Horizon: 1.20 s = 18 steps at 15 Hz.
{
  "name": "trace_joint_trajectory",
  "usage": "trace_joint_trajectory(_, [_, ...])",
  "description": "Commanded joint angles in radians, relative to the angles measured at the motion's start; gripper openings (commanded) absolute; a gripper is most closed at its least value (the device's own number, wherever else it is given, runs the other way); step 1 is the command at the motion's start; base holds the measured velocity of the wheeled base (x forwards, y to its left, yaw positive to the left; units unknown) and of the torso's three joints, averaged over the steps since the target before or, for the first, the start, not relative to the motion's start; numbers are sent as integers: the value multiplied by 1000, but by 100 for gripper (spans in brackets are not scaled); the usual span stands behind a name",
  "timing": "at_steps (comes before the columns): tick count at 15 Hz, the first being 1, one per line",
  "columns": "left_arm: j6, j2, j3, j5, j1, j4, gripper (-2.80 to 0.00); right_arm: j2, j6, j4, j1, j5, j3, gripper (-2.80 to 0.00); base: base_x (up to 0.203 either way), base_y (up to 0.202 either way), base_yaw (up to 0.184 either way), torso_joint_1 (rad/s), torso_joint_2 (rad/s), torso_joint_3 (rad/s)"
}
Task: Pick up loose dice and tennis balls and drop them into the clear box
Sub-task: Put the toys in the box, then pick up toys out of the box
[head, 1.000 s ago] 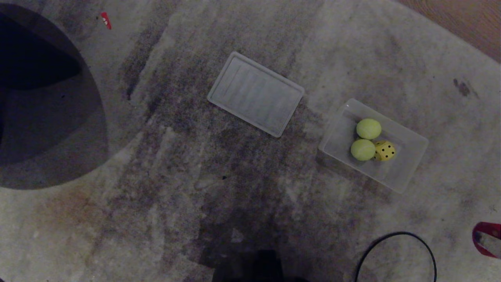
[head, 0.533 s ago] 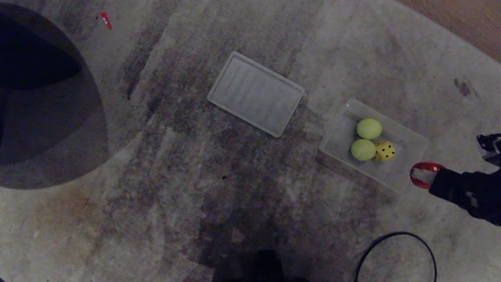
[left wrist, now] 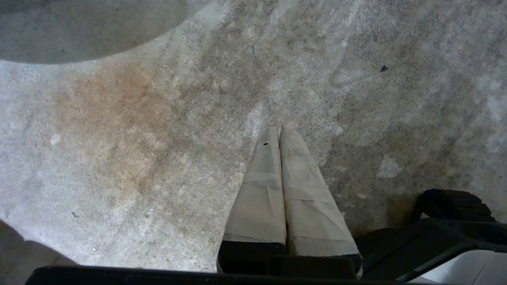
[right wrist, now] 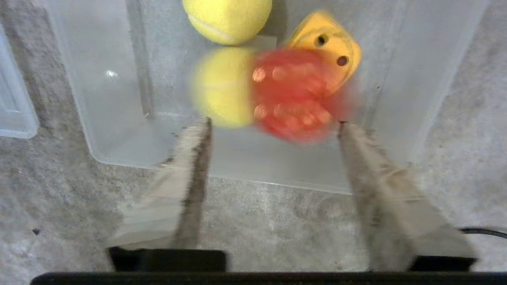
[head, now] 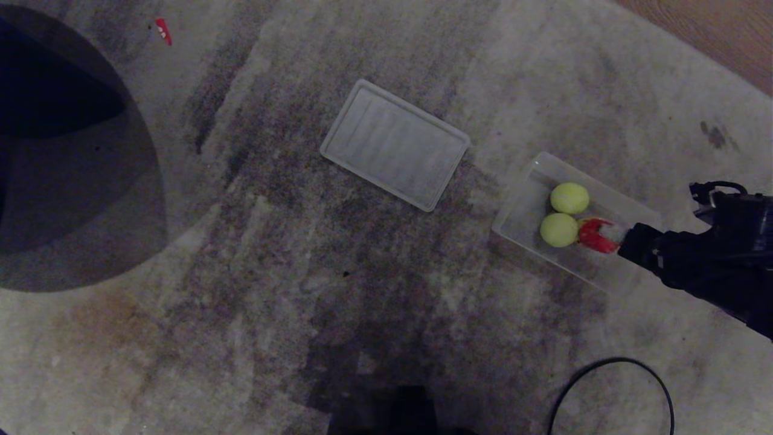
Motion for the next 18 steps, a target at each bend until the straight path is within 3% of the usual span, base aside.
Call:
trace_joint_trajectory(1, [-1,1,2,0,0,0,-280,29,4,-5,13,10,-14,0,0,0,0,0,0,0])
trace_joint_trajectory(6, [-1,1,2,0,0,0,-280,40,23,-2,20,2,-69,0,0,0,0,0,0,0])
trace_joint_trajectory(10, [1,1,2,0,0,0,-280,-58,15,39,21,-5,7,0,0,0,0,0,0,0])
trace_joint_trajectory(11, [2,1,2,-1,0,0,-280,-94,5,57,22,-5,32,-280,0,0,0,0,0,0])
trace_joint_trajectory(14, [1,1,2,0,0,0,-280,-273,-36,155,30,-5,98,-280,0,0,0,0,0,0])
trace_joint_trajectory(18, [-1,1,2,0,0,0,-280,-665,-76,438,102,-4,206,-280,0,0,0,0,0,0])
